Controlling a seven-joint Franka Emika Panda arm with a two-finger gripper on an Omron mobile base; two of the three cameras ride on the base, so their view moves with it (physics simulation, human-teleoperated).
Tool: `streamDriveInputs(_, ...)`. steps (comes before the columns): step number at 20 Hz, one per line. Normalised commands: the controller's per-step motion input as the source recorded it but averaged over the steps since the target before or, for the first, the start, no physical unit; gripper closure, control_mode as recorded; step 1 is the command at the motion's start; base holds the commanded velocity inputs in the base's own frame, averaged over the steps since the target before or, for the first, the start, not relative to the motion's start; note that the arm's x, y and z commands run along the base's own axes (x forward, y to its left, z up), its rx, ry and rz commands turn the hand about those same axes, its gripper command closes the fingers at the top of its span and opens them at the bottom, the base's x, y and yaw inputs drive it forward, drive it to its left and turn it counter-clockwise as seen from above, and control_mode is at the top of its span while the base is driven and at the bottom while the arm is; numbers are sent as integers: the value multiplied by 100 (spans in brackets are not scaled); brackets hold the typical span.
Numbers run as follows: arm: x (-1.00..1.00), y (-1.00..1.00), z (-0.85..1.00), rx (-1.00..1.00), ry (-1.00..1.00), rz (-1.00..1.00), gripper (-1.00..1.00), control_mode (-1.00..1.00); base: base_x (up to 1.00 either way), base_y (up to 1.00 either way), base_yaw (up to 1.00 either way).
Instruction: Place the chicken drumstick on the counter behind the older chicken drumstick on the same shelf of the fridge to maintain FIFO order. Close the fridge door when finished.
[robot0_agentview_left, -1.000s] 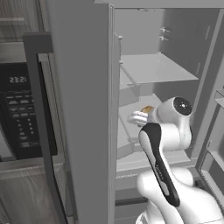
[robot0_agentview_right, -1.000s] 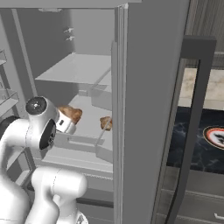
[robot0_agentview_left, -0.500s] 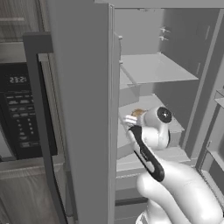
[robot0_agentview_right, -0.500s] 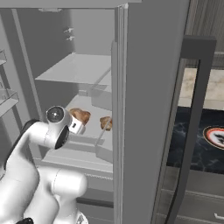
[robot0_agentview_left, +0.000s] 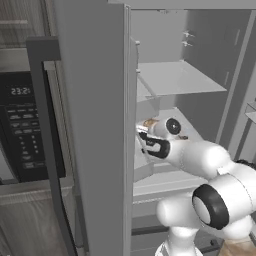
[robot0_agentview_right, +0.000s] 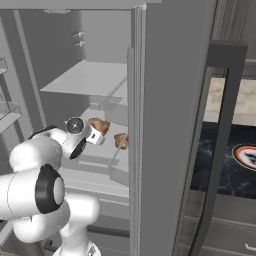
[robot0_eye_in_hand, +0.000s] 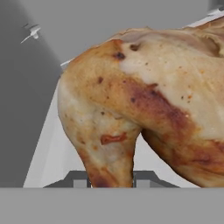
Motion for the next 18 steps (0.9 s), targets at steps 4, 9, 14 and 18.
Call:
streamDriveInputs(4,69,10,0,0,2,0,100,-100,0,0,0)
streamDriveInputs(9,62,6,-1,0,3,0,100,-100,0,0,0)
streamDriveInputs(14,62,0,-4,-1,3,0,100,-100,0,0,0)
streamDriveInputs(18,70,0,-2,-1,0,0,100,-100,0,0,0)
